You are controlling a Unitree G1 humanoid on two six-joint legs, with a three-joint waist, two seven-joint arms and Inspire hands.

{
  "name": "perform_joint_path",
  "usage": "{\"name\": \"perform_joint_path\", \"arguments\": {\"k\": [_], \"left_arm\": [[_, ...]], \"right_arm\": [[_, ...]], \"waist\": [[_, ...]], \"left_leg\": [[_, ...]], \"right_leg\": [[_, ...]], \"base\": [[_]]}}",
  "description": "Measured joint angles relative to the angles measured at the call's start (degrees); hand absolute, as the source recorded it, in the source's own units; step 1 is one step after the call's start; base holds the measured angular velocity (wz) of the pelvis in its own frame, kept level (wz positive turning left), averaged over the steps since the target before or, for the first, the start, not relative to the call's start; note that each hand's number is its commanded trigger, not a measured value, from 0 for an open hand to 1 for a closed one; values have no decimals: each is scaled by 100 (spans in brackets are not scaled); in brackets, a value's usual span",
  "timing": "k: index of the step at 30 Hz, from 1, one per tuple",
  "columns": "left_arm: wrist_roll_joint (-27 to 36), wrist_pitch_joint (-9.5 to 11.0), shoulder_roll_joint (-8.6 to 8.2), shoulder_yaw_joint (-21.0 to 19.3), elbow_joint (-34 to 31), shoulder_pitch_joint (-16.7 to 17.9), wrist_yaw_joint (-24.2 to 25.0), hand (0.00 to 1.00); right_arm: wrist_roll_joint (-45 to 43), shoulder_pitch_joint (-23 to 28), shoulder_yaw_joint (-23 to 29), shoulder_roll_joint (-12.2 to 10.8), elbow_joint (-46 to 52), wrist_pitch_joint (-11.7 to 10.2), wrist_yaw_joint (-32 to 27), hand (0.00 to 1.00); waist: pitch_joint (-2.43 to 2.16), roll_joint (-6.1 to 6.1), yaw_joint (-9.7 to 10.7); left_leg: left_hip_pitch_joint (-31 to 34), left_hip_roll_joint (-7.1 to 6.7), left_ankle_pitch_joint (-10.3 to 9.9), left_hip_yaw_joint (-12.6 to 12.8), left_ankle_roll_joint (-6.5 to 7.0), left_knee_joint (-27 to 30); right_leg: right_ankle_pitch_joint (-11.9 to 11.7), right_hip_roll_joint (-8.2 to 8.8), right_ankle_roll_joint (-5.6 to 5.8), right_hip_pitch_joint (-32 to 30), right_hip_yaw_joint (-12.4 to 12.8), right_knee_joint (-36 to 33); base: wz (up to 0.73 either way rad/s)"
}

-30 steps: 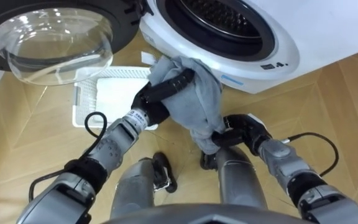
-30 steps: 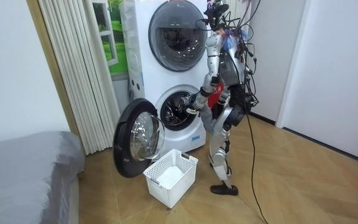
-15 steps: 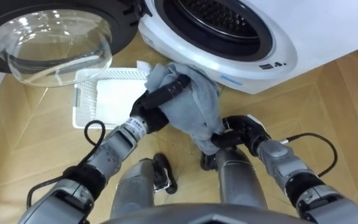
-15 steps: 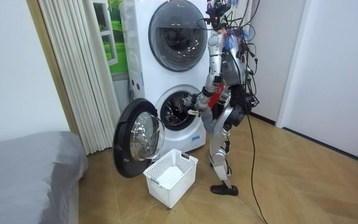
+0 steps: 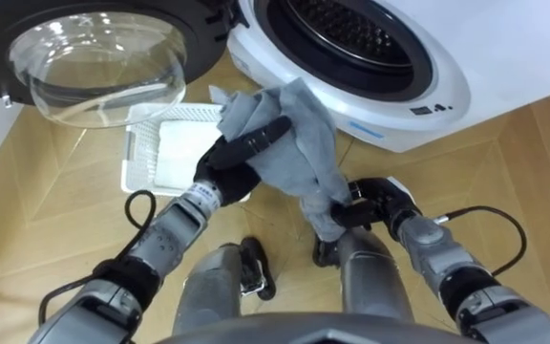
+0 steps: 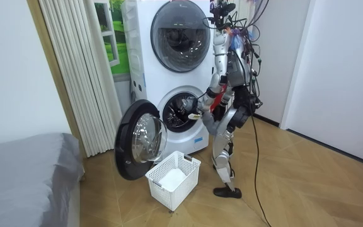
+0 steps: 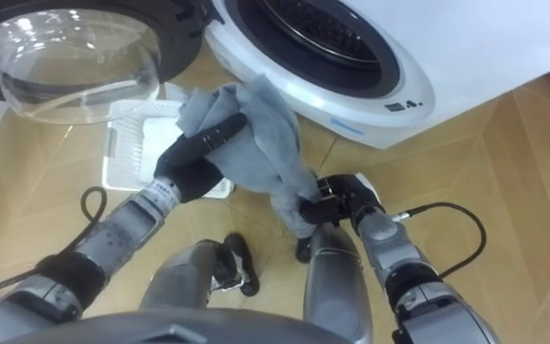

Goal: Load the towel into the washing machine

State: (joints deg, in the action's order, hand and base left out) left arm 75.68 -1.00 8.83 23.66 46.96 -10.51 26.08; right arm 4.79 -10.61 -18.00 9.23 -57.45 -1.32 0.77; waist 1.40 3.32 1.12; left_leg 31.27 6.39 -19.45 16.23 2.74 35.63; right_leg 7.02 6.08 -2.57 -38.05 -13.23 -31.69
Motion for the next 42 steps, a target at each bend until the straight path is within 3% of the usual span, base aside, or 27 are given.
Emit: {"name": "perform_joint_path", "arguments": {"k": [2,6,12,14,19,26,29,38,42], "left_arm": [[-154,17,7,-123,-4,59,-185,0],[-1198,149,-15,-500,97,78,-709,0],[-2403,277,-32,-667,323,187,-1570,0],[-2720,285,-43,-667,324,193,-1733,0],[-3706,370,-38,-678,431,248,-2107,0],[-3927,399,-35,-718,590,282,-2214,0],[-4097,400,-8,-792,627,303,-2217,0],[-4266,391,12,-781,540,381,-2225,0],[-4295,382,30,-807,540,435,-2308,0]], "right_arm": [[35,3,11,20,-14,-22,-73,100],[410,-53,68,57,-265,-84,-136,100],[1012,-165,235,97,-519,-108,-149,100],[1110,-224,352,163,-524,-109,-153,100],[1325,-528,655,265,-776,-109,-221,100],[1802,-691,863,443,-940,-109,-292,100],[2019,-763,1053,451,-941,-100,-351,100],[3369,-1097,1258,603,-945,-3,-376,100],[3646,-1188,1478,869,-1033,142,-303,100]], "waist": [[3,25,-71],[9,37,-291],[18,45,-298],[35,51,-307],[112,-64,-306],[130,-97,-313],[165,-154,-317],[157,-183,-339],[156,-210,-338]], "left_leg": [[5,0,3,3,-4,1],[3,2,17,0,-11,-12],[69,-44,22,-78,-11,-19],[158,-86,38,-140,-13,-7],[224,-181,51,-150,-3,-6],[402,-206,50,-248,-4,146],[445,-212,50,-225,-4,223],[568,-205,46,-207,-1,317],[670,-215,46,-235,-1,386]], "right_leg": [[0,-2,-1,-4,30,7],[3,0,-8,-10,31,0],[98,95,-19,-56,-81,-106],[116,165,-25,-121,-125,-137],[270,284,-16,-272,-114,-394],[398,364,1,-372,-170,-549],[454,406,-6,-427,-181,-675],[468,478,-71,-587,-183,-816],[460,476,-82,-660,-183,-852]], "base": [[0],[1],[10],[18],[11],[13],[9],[2],[0]]}}
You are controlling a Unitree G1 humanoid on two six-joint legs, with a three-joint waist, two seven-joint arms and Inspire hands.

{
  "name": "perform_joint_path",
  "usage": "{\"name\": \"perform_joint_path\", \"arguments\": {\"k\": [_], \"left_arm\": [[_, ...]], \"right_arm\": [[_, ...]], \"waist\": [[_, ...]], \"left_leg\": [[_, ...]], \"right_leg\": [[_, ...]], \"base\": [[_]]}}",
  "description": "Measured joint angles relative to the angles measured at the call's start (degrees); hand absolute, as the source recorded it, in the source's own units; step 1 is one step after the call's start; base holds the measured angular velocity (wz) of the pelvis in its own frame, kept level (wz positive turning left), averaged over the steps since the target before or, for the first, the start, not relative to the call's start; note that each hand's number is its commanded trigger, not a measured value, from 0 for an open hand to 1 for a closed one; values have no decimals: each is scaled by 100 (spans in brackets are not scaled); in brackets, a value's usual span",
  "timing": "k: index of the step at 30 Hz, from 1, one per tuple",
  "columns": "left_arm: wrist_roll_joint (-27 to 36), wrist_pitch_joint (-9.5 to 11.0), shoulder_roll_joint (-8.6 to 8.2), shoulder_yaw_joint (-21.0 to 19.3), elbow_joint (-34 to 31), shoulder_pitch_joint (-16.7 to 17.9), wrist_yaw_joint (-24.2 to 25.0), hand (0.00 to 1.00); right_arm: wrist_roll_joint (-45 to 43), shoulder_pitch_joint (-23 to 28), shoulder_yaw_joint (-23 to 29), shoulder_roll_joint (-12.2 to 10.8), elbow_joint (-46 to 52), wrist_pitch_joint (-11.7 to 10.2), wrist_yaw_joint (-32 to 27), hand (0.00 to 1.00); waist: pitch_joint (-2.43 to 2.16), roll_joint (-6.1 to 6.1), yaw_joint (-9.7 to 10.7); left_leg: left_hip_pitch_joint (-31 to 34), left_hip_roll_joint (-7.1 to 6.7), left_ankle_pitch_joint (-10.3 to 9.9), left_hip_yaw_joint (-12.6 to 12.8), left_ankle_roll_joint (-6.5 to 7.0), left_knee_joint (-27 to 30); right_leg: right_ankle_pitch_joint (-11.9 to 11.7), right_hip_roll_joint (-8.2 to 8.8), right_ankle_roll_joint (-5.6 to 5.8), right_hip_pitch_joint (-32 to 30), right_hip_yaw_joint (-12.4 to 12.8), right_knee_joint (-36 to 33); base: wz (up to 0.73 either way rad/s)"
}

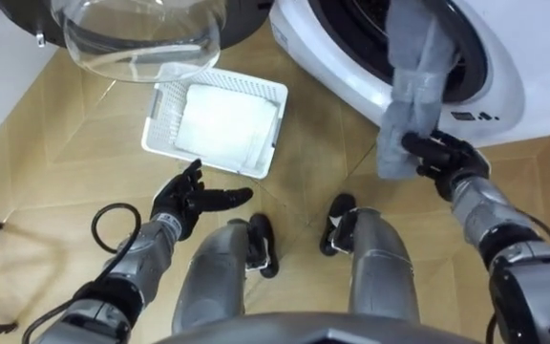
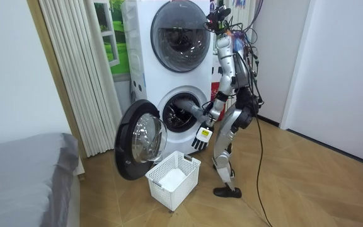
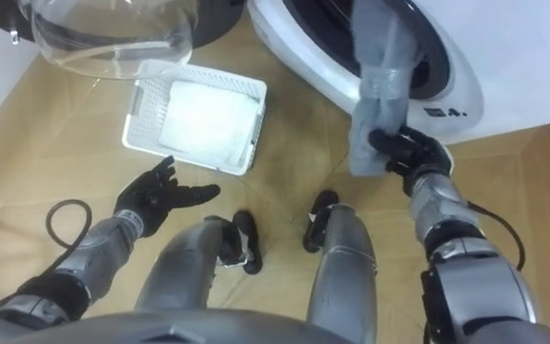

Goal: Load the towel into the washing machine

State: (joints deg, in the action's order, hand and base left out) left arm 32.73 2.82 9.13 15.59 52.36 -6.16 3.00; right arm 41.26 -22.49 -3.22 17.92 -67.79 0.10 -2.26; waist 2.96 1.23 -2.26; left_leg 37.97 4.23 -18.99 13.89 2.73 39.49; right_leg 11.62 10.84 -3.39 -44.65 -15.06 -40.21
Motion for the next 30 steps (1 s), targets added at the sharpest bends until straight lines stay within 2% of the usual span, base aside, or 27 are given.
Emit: {"name": "perform_joint_path", "arguments": {"k": [4,8,10,13,16,18,19,21,22,23,25,30], "left_arm": [[-81,-3,110,9,-26,42,-35,0],[-73,-35,194,10,-80,107,-118,0],[-79,-55,263,10,-269,232,-151,0],[-79,-120,290,7,-506,334,-171,0],[-78,-172,296,6,-515,332,-240,0],[-88,-219,296,-6,-535,372,-242,0],[-117,-237,294,-130,-656,474,-249,0],[-197,-241,281,-296,-694,529,-247,0],[-244,-244,234,-440,-699,549,-246,0],[-249,-246,218,-484,-699,551,-245,0],[-254,-246,186,-665,-701,558,-256,0],[-257,-316,129,-751,-745,560,-358,0]], "right_arm": [[485,-234,1,267,-162,227,25,100],[980,-381,1,294,-274,429,106,100],[1310,-567,2,323,-318,658,126,100],[1873,-861,8,488,-321,924,207,100],[2579,-954,3,496,-327,1143,184,98],[2912,-1009,10,514,-287,1302,104,81],[3073,-1018,10,537,-69,1493,-9,62],[3294,-1038,12,540,60,1660,-67,63],[3361,-1108,17,540,75,1712,-89,56],[3406,-1131,25,540,75,1724,-90,0],[3733,-1181,84,540,176,1765,-146,0],[4198,-1489,141,539,178,1950,-306,0]], "waist": [[-8,-121,-10],[0,-219,-18],[-7,-328,-9],[-5,-380,-8],[0,-439,-10],[-7,-492,8],[-4,-525,57],[-8,-574,63],[-6,-577,80],[-6,-577,92],[-6,-577,95],[-6,-574,163]], "left_leg": [[35,7,1,18,2,56],[45,11,-1,3,4,106],[53,-14,-1,29,5,125],[101,-15,13,41,28,160],[142,-22,15,32,42,194],[138,-62,13,41,53,192],[145,-78,15,42,63,192],[144,-85,19,42,73,193],[150,-98,27,44,92,193],[150,-100,29,56,104,193],[164,-102,24,91,137,210],[200,-116,16,95,178,256]], "right_leg": [[-4,15,-7,-49,7,-57],[-11,25,-18,-53,14,-87],[-9,69,-23,-102,48,-164],[-28,91,-26,-138,45,-178],[-39,95,-18,-156,48,-188],[-37,120,-12,-180,67,-235],[-35,143,-9,-193,73,-248],[-38,171,-7,-192,72,-252],[-44,186,4,-196,72,-253],[-47,199,8,-198,72,-259],[-58,220,21,-218,81,-271],[-65,231,43,-241,92,-283]], "base": [[0],[0],[0],[3],[2],[0],[0],[2],[4],[0],[0],[1]]}}
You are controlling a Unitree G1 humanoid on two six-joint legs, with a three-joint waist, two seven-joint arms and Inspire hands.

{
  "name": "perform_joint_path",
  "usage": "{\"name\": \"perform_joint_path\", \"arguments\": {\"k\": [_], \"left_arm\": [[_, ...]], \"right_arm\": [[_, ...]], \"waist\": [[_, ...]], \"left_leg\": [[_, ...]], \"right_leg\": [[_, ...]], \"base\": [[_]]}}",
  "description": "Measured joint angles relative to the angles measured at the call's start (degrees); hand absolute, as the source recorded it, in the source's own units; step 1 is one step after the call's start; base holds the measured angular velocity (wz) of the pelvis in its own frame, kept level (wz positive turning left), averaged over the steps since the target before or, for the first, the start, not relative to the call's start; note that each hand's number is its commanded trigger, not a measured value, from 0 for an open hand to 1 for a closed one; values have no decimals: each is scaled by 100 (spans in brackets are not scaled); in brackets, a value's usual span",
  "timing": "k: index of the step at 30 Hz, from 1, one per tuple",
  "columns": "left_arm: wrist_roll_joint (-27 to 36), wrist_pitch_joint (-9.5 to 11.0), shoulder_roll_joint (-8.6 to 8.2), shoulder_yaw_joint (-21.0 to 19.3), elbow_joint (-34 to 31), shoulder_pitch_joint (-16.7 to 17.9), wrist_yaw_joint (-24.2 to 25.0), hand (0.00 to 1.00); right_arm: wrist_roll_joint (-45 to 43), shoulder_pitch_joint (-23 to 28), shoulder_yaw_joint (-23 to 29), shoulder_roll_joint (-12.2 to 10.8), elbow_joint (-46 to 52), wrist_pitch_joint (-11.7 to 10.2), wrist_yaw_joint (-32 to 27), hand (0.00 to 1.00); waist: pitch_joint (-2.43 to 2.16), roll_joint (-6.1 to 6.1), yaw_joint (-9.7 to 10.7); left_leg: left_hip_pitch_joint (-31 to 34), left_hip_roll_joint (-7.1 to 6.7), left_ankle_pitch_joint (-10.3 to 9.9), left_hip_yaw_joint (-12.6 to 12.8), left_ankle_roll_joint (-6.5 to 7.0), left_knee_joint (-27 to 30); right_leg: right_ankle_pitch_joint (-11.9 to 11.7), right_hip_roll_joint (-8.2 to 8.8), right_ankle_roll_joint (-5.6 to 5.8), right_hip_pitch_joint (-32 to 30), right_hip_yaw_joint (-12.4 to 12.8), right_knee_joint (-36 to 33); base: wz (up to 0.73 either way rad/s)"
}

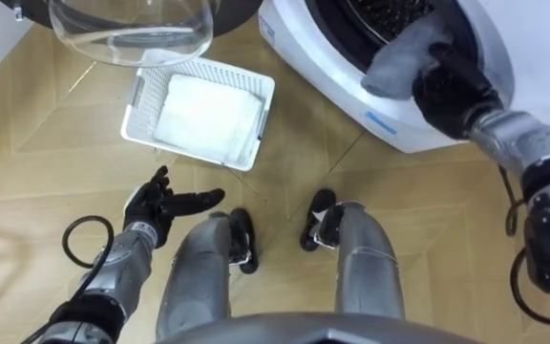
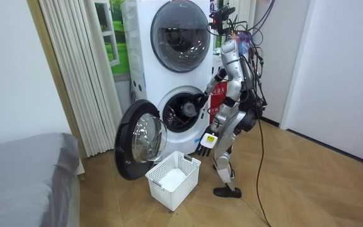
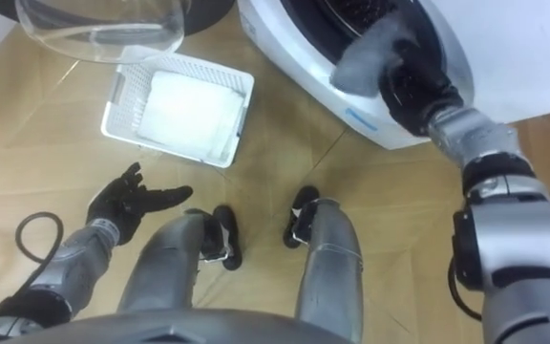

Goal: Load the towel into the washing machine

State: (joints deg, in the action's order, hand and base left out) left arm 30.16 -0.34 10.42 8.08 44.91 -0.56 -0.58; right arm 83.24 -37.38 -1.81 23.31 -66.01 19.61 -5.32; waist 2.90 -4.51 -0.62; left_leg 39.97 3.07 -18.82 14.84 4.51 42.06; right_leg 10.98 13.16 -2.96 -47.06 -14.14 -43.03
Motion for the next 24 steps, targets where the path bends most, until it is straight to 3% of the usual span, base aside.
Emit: {"name": "perform_joint_path", "arguments": {"k": [7,24], "left_arm": [[-63,-222,-78,13,-8,-59,-11,0],[-225,-341,-68,231,-5,-166,16,0]], "right_arm": [[259,-110,320,4,-1,40,9,0],[450,-135,317,18,-10,33,131,0]], "waist": [[2,8,36],[4,59,-14]], "left_leg": [[171,-84,-36,-39,74,169],[170,-81,-29,9,91,162]], "right_leg": [[52,91,75,-153,27,-181],[45,76,102,-190,75,-177]], "base": [[6],[0]]}}
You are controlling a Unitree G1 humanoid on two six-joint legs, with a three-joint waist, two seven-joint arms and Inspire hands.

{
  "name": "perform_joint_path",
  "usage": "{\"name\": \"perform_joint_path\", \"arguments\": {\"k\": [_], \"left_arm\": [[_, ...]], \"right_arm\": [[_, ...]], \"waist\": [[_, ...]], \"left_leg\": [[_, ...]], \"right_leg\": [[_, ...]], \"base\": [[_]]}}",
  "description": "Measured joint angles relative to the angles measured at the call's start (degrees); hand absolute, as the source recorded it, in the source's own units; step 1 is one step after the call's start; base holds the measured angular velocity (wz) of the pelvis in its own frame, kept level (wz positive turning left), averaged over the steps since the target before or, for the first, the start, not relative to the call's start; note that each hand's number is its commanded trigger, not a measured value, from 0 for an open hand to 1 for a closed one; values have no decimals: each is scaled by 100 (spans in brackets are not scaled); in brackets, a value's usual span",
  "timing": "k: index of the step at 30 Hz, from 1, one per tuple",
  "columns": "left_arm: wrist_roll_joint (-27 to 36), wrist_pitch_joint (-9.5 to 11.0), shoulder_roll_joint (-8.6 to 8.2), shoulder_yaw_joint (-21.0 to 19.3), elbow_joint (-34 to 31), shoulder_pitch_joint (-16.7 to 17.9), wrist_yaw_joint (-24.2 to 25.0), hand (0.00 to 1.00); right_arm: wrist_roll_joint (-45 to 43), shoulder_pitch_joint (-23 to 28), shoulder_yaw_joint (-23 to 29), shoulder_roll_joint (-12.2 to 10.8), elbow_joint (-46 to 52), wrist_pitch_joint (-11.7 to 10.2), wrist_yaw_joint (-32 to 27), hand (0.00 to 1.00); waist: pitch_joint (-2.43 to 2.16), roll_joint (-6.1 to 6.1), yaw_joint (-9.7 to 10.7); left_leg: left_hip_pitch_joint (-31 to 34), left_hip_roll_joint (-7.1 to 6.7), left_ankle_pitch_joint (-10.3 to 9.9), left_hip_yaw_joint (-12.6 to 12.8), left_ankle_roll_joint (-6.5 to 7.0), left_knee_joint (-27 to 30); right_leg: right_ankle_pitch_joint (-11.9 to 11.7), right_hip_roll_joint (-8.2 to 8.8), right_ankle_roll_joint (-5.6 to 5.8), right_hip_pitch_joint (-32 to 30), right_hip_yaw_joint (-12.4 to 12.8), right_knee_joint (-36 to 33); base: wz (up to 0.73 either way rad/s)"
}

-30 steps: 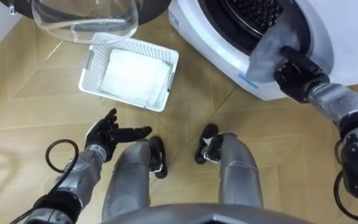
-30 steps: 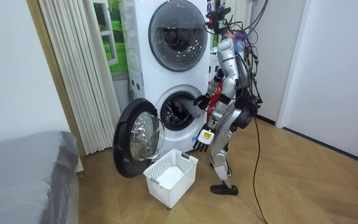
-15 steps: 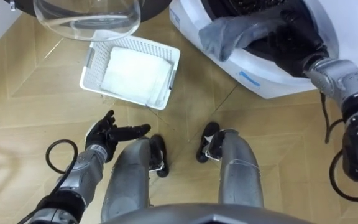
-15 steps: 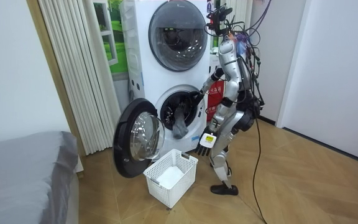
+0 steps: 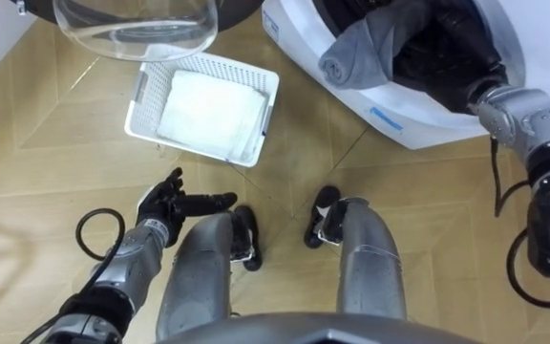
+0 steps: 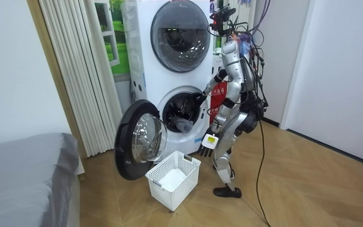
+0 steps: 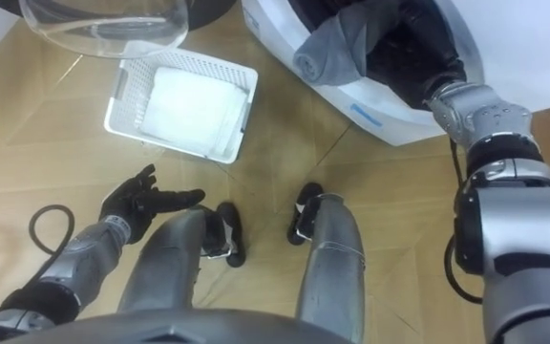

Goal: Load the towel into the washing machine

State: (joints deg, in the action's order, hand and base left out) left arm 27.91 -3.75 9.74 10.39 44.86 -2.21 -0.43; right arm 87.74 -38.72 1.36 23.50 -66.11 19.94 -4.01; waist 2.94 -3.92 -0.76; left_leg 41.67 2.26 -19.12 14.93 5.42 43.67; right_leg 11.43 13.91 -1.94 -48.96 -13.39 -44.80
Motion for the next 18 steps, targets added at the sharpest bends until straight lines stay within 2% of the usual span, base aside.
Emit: {"name": "perform_joint_path", "arguments": {"k": [8,11,14,16,18], "left_arm": [[-4,-14,-2,2,-1,-84,6,0],[-130,-71,-1,-9,-1,-88,6,0],[-238,-101,-2,-14,30,-115,23,0],[-246,-97,7,-15,101,-101,65,0],[-250,-78,44,-18,123,-67,62,0]], "right_arm": [[-3,42,1,1,-2,-73,126,0],[-24,149,2,1,-2,-199,330,0],[-54,225,1,0,-45,-338,580,0],[-108,485,1,-1,-67,-510,821,0],[-215,650,1,-2,-66,-558,940,0]], "waist": [[-7,48,-63],[-23,107,-109],[-15,194,-167],[-13,233,-289],[-18,254,-350]], "left_leg": [[-3,8,0,3,0,-1],[-35,2,0,2,0,-21],[-121,14,21,27,1,-107],[-392,-2,49,54,-8,-304],[-572,0,64,49,-32,-446]], "right_leg": [[-17,-7,-19,3,-9,18],[-22,-2,-27,35,-18,31],[-66,-27,-29,115,-22,126],[-80,-47,-16,355,-27,272],[-87,-86,-4,541,-57,412]], "base": [[0],[0],[-5],[-7],[-4]]}}
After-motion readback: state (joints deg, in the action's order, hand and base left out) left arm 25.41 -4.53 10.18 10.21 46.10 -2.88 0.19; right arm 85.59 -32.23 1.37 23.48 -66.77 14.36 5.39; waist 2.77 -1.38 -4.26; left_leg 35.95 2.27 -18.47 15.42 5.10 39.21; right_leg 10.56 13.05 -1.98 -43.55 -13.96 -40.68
